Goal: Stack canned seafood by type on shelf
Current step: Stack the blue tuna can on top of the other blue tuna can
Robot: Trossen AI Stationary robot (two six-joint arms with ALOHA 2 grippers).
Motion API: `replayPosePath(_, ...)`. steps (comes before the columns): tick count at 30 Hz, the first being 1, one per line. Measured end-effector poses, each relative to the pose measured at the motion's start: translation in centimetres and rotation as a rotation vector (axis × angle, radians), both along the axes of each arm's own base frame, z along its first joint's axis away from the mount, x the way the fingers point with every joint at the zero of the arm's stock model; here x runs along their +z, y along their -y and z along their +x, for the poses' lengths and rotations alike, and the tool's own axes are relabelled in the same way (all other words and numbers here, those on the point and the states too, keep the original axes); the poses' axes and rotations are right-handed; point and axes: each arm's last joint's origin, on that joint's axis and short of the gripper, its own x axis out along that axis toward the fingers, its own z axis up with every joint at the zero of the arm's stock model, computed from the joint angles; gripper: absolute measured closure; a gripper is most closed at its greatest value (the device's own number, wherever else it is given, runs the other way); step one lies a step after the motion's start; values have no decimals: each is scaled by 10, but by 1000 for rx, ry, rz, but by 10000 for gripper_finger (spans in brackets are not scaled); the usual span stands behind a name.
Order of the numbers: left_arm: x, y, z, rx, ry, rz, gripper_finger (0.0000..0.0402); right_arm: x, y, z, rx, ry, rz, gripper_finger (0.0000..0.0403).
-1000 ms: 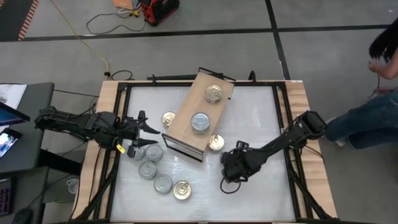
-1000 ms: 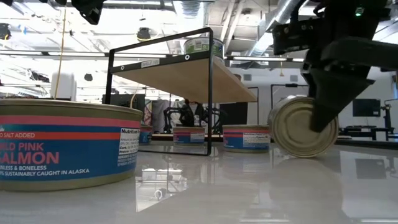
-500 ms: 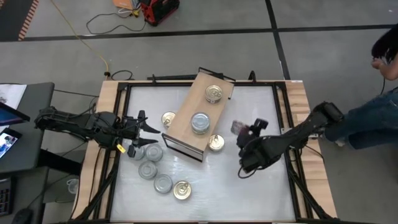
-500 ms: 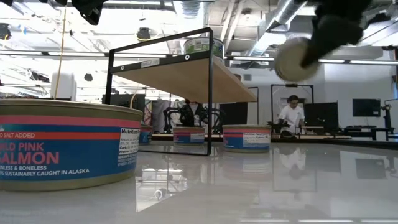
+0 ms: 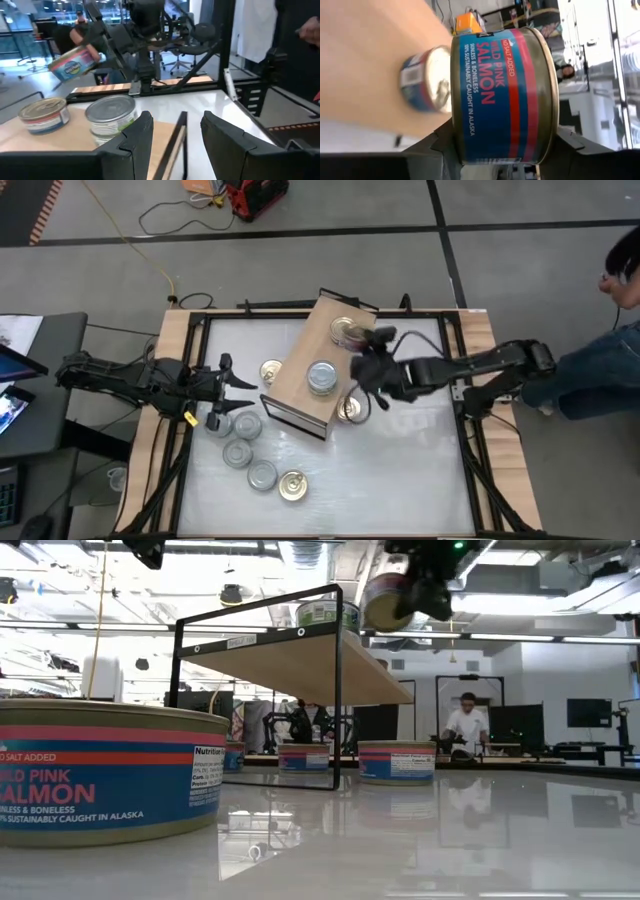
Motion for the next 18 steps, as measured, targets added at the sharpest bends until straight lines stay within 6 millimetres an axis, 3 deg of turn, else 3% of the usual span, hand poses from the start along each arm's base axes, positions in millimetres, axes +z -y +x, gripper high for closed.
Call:
replayPosePath(5,0,0,0,15,0,31,241,6,32,14,53,-38,-17,172)
replayPosePath(11,0,-1,0,23,-2,73,241,-13,62,27,55,-101,10,181)
replayPosePath(18,-1,-1,0,24,-7,88,241,-22,71,31,43,-157,6,173)
